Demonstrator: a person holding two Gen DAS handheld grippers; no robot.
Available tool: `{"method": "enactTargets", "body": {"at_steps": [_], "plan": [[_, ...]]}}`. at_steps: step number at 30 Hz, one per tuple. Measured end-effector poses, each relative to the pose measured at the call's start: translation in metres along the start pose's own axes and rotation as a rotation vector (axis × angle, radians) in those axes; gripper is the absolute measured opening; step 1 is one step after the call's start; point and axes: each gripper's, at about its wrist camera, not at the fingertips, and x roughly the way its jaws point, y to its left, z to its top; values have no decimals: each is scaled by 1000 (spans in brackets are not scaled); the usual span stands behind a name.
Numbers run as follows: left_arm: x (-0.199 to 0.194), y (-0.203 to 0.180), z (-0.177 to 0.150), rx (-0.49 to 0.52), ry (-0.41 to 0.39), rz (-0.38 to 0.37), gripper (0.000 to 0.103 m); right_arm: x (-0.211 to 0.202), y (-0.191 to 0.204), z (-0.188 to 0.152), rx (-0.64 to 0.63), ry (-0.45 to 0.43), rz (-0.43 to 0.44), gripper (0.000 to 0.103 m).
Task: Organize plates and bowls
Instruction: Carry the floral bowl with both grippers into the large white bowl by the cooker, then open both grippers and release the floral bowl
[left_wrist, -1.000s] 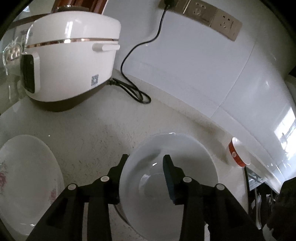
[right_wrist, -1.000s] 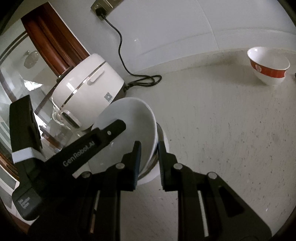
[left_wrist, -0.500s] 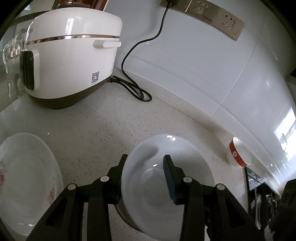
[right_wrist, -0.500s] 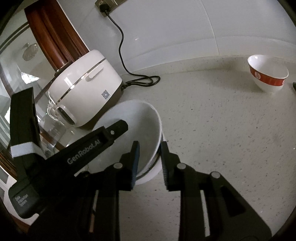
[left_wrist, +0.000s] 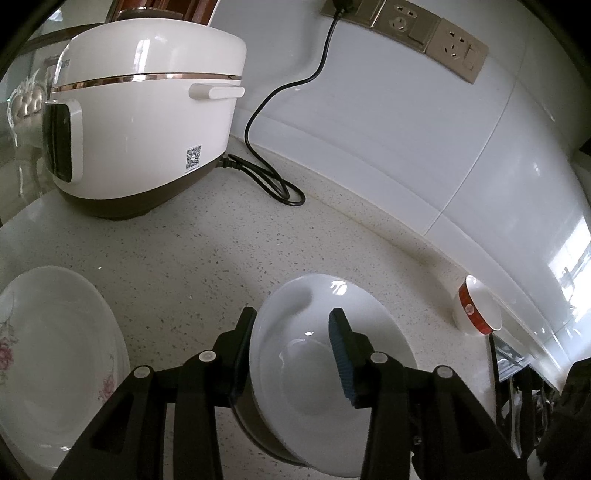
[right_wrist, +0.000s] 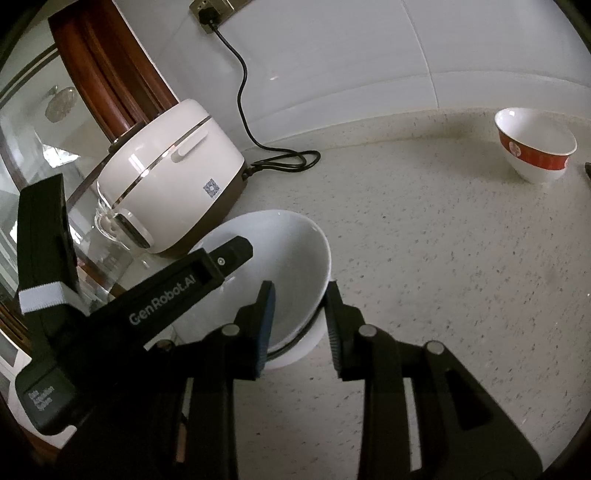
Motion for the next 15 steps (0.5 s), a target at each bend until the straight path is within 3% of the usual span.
{"method": "enactTargets", "body": {"at_steps": [8, 10, 15], "plan": [[-3, 0, 0, -10, -8, 10, 43, -1, 6, -1, -30, -10, -14, 39], [-5, 2, 1, -23, -18, 26, 54, -4, 9, -1, -44, -24, -26, 39], [-7, 1, 0, -21, -37, 24, 55, -12, 17, 1, -106, -71, -69, 41]]}}
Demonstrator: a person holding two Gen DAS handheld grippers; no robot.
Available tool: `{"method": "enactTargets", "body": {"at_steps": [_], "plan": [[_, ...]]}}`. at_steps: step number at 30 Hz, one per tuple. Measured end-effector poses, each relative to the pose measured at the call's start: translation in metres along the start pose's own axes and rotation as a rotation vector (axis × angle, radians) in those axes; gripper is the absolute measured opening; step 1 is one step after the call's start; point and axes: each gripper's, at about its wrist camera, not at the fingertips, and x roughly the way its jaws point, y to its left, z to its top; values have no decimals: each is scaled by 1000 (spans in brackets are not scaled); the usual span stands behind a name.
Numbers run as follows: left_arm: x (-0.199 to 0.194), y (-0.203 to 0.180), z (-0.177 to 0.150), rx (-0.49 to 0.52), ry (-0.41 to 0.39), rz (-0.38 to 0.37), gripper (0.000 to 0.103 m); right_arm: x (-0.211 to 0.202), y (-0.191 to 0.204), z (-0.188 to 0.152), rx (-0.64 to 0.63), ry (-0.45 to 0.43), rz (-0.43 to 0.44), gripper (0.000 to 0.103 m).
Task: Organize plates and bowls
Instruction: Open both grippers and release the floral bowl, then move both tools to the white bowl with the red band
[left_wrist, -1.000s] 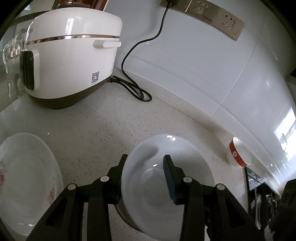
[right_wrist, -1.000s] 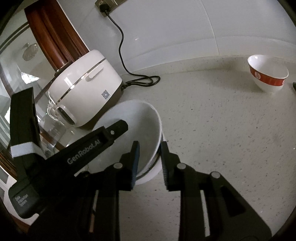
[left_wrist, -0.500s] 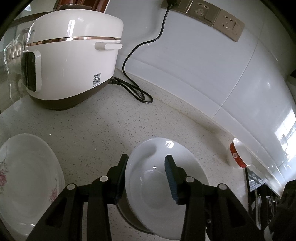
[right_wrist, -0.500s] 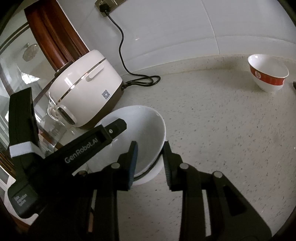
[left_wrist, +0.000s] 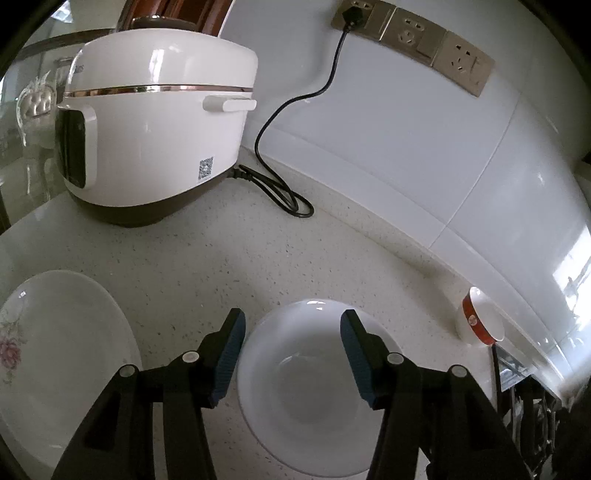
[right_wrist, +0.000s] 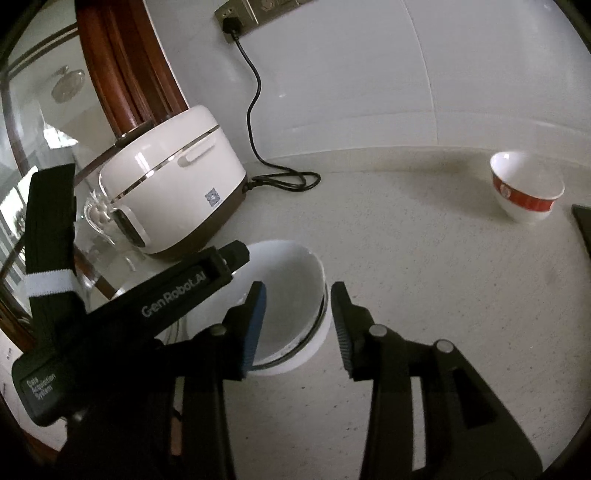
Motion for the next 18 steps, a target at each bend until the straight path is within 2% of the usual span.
{"method": "enactTargets", "body": {"at_steps": [3, 5, 7, 9, 12, 14, 15, 18], "plan": [[-1, -1, -1, -1, -12, 5, 56, 2, -5, 1, 27, 17, 30, 43], [-4, 0, 0, -3, -33, 8, 62, 0, -9, 2, 42, 6, 23, 46], [-13, -2, 1, 2, -85, 38, 69, -4, -16, 4, 74, -12, 21, 50], [-25, -5, 1, 19, -159, 89, 83, -10, -27, 7, 126, -39, 38, 57], [-40, -11, 0, 45, -262, 115, 91, -21, -44, 13, 193, -80, 45, 62], [-45, -19, -3, 71, -297, 87, 102, -30, -59, 17, 232, -119, 20, 68], [-45, -26, -4, 91, -299, 75, 103, -34, -67, 19, 255, -138, 3, 73], [-41, -56, -7, 188, -272, 6, 103, -53, -111, 24, 373, -217, -98, 76]]}}
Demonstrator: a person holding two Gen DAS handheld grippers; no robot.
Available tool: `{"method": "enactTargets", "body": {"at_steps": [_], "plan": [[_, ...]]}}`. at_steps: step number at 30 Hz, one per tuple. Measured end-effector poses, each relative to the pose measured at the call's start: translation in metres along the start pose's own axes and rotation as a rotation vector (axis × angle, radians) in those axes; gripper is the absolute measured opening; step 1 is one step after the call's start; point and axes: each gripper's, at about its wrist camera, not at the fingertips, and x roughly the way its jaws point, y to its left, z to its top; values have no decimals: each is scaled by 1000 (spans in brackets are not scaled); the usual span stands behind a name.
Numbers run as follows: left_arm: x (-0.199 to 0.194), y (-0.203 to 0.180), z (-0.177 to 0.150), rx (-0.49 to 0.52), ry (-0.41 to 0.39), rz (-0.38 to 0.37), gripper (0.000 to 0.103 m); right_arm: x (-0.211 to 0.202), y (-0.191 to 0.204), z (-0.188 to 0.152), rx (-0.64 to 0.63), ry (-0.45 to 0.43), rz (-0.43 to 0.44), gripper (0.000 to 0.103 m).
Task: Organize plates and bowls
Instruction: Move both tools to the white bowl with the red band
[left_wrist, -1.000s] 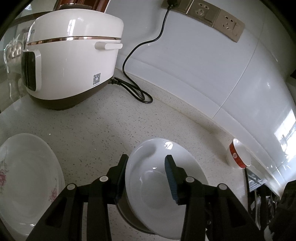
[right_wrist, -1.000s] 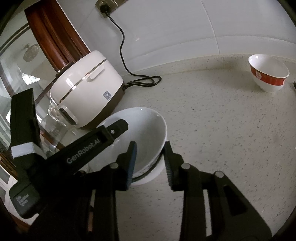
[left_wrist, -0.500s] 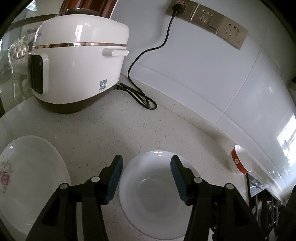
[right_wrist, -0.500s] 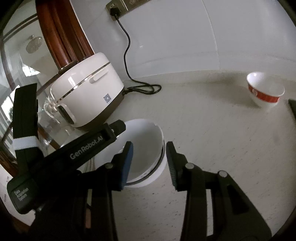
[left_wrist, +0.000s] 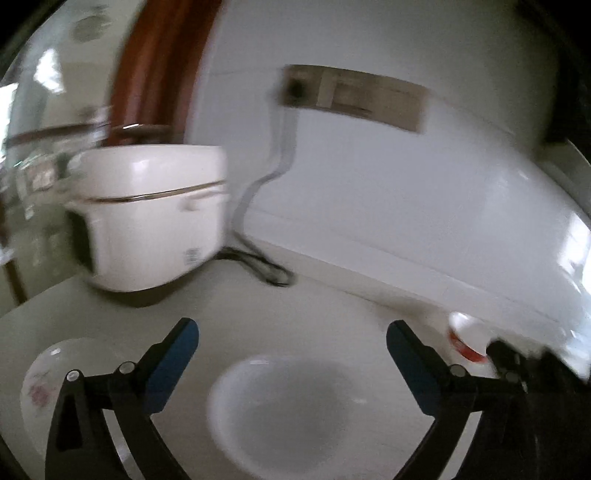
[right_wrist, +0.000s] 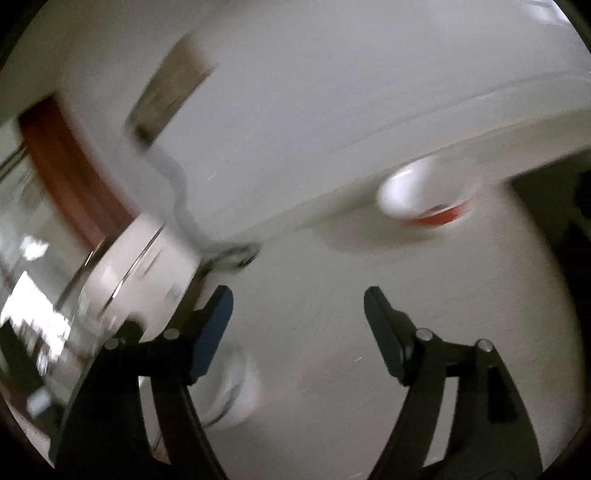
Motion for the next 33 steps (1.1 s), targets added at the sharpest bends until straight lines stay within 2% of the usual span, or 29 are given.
{"method": "enactTargets", "body": {"at_steps": [3, 5, 8, 10, 14, 19, 21, 25, 28, 30, 33], "plan": [[9, -38, 3, 49, 86, -150, 103, -13, -49, 21, 136, -81, -112, 76], [15, -64, 3, 80, 139, -214, 103, -24, -75, 27, 214, -121, -146, 76], [38, -97, 7, 110, 247, -269, 103, -33, -95, 33, 248, -168, -211, 76], [59, -113, 10, 104, 305, -292, 103, -33, -102, 32, 259, -165, -228, 76], [83, -131, 0, 114, 284, -289, 103, -31, -104, 32, 253, -167, -234, 76], [109, -146, -20, 119, 274, -304, 103, -38, -101, 27, 234, -215, -272, 76], [111, -152, -25, 151, 274, -318, 103, -37, -101, 27, 221, -220, -291, 76], [103, -149, -32, 251, 196, -319, 103, -36, -96, 29, 177, -233, -309, 76], [106, -140, -31, 217, 188, -307, 103, -28, -89, 37, 136, -246, -280, 76], [105, -134, -26, 189, 185, -312, 103, -8, -90, 48, 141, -177, -261, 76], [106, -127, -20, 159, 181, -316, 103, 32, -96, 72, 159, -23, -246, 76]]}}
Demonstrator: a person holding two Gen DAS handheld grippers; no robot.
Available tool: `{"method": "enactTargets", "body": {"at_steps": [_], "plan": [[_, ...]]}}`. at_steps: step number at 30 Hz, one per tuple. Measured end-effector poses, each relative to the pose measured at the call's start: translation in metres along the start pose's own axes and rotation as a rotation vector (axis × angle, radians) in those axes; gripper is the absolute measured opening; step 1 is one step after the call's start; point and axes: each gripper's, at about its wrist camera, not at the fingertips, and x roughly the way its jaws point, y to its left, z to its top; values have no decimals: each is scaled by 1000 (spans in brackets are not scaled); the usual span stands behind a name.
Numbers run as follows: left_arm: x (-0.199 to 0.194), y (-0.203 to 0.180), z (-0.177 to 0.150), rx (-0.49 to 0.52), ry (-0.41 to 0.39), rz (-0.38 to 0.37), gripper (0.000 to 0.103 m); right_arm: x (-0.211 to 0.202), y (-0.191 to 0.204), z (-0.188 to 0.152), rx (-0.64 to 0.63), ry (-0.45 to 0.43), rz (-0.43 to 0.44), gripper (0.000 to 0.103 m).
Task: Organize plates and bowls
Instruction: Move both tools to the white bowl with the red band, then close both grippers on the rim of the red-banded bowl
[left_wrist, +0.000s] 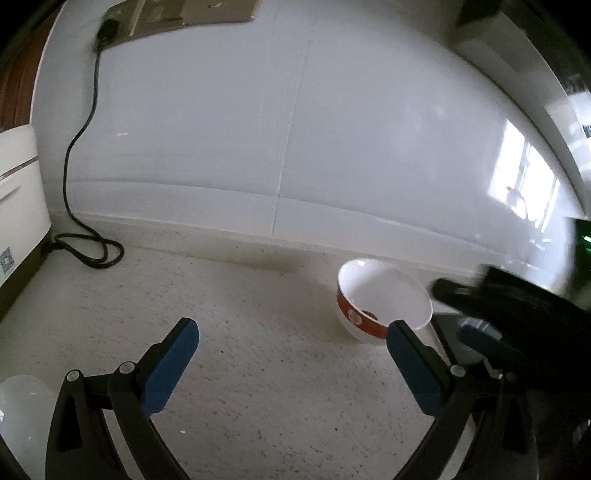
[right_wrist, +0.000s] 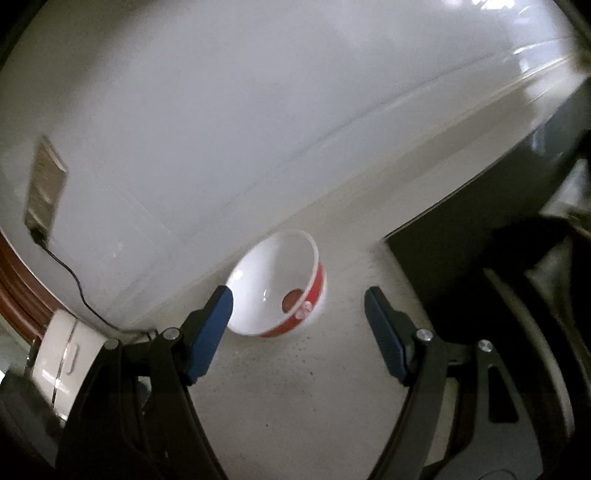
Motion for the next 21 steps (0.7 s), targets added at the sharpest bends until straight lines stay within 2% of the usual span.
{"method": "enactTargets", "body": {"at_steps": [3, 5, 6, 7, 9, 10, 17, 21], "plan": [[-1, 0, 1, 4, 14, -18, 103, 36, 8, 21, -34, 113, -66, 76], [-1, -2, 0, 15, 26, -29, 103, 62, 10, 25, -33, 227, -103, 74], [1, -3, 0, 22, 38, -37, 103, 71, 9, 23, -31, 268, -137, 67], [1, -4, -1, 22, 47, -46, 103, 76, 7, 22, -27, 287, -161, 56], [3, -5, -2, 12, 73, -73, 103, 78, 1, 17, 4, 297, -129, 43], [4, -4, -2, 6, 83, -82, 103, 75, -4, 13, 32, 292, -72, 31], [17, 9, -4, -80, 160, -152, 103, 41, -13, -11, 6, 279, -16, 18], [33, 14, -9, -129, 237, -201, 103, 15, -18, -25, -8, 282, 22, 17]]}}
